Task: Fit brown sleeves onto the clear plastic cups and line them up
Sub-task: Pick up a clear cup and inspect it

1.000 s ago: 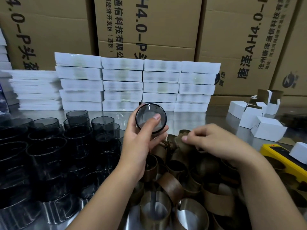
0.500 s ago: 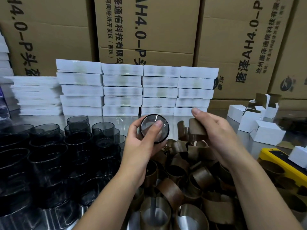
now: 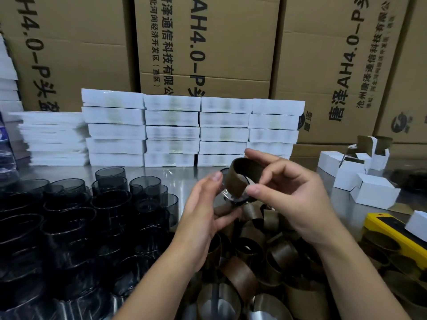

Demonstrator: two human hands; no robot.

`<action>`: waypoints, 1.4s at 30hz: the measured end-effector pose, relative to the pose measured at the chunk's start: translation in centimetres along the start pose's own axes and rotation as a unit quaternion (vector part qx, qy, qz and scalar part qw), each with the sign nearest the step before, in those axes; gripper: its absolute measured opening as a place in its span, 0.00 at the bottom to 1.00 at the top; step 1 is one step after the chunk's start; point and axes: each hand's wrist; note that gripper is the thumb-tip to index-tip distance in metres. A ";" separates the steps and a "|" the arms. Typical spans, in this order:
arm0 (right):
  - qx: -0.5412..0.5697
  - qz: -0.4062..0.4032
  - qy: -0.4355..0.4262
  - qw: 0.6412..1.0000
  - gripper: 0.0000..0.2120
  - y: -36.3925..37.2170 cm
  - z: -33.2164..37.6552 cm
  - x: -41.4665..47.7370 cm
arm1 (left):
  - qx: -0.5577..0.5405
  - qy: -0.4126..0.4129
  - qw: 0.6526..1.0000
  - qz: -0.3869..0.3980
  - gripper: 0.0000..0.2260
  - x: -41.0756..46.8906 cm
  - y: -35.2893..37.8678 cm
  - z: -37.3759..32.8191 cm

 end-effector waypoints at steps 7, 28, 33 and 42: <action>0.023 0.064 0.033 0.997 0.23 0.8 0.1 -0.3 | 0.026 -0.009 1.000 0.011 0.42 -0.1 -0.2 0.0; 0.001 0.023 0.175 0.984 0.18 -0.2 -0.1 0.2 | 0.065 0.101 0.993 -0.023 0.28 0.3 -0.9 0.5; 0.022 -0.003 0.169 0.985 0.13 -0.1 -0.3 0.2 | 0.087 0.113 0.989 -0.027 0.27 0.2 -0.9 0.4; -0.010 -0.010 0.146 0.989 0.14 0.0 -0.5 0.3 | 0.046 0.106 0.993 -0.004 0.24 0.2 -0.8 0.0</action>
Point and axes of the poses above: each hand's wrist, its own x-axis towards the middle knuckle, its own y-axis out of the palm, z = x × y, and after that the axes turned 12 degrees about -y, right-handed
